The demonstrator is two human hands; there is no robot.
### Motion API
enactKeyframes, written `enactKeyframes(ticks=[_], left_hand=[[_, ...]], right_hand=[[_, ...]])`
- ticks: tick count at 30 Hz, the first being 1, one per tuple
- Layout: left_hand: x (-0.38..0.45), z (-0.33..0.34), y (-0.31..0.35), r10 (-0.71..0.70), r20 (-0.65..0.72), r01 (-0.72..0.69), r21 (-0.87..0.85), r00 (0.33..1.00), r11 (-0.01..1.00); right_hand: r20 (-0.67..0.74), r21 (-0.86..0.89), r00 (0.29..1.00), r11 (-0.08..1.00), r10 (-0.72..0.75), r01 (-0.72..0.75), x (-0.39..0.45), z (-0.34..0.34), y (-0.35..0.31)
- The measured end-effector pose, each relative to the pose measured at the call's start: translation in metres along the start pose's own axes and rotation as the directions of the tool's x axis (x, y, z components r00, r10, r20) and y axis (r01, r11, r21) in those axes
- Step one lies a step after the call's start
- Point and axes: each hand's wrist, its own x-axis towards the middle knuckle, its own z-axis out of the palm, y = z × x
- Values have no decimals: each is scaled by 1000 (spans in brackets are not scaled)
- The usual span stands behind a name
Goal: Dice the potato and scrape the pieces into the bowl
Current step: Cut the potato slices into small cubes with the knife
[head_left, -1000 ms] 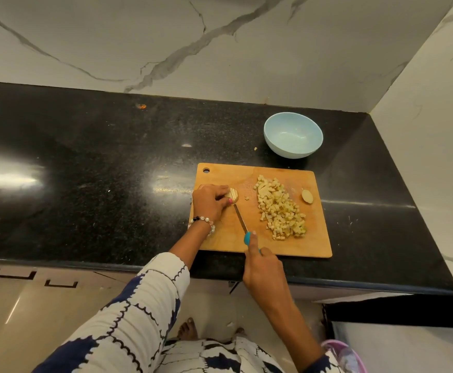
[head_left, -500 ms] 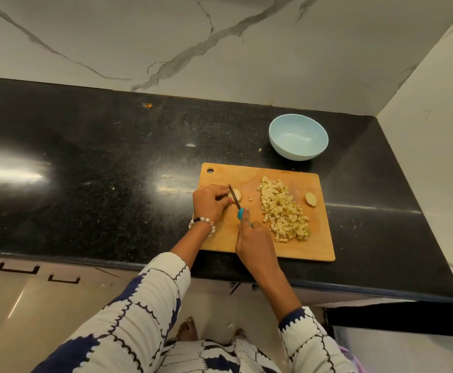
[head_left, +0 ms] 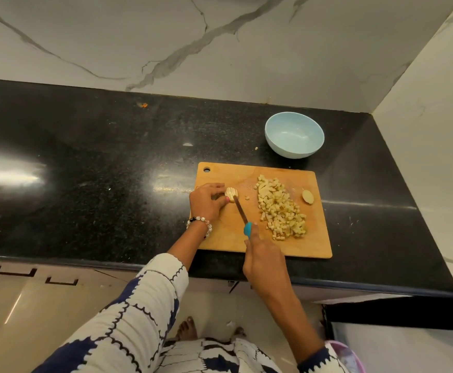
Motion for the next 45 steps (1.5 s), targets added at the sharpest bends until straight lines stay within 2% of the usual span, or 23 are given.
enactKeyframes(ticks=[2,5,12,22,24,27,29,31,33,35,37,38,41,45], left_hand=[[-1,0,-1,-2,1,2,-9,1000,1000],[0,0,-4,-3,-2,3,-31,1000,1000],[1,3,-3,-31,-21,30,-56,999,998],[3,5,-3,-60,-32,59,-54,998,997],[4,4,-3,-72,-17,71,-65,997,995],[5,0,-3,-69,18,70,-62,997,996],[9,-3,-1,15,25,-16,27,1000,1000],[17,-5,2,191,115,-210,194,975,958],[26,-6,7,335,340,-443,321,879,837],[33,-9,12,349,535,-582,364,770,727],[38,-13,13,342,625,-662,397,702,635],[39,-15,13,350,635,-685,411,689,602],[39,-16,11,381,606,-693,440,698,570],[30,-11,13,292,487,-539,510,823,670]], right_hand=[[-59,8,998,999,-32,33,15,0,-1],[-63,0,996,998,-66,66,33,5,-5],[-3,-28,999,998,-49,49,40,10,-7],[175,-145,984,989,17,8,15,-6,-11],[174,-111,985,994,15,4,14,-15,-7],[113,86,993,996,-36,26,16,-37,1],[52,217,997,975,-53,40,16,-48,9],[-5,272,1000,962,-28,28,18,-53,17],[-46,299,999,954,5,9,20,-53,23],[-68,332,997,943,25,-1,21,-53,25],[-74,355,997,935,27,1,19,-51,25],[-77,367,997,930,29,1,18,-49,26],[-92,410,994,912,52,-10,21,-43,30],[-101,425,993,905,63,-14,25,-38,33]])
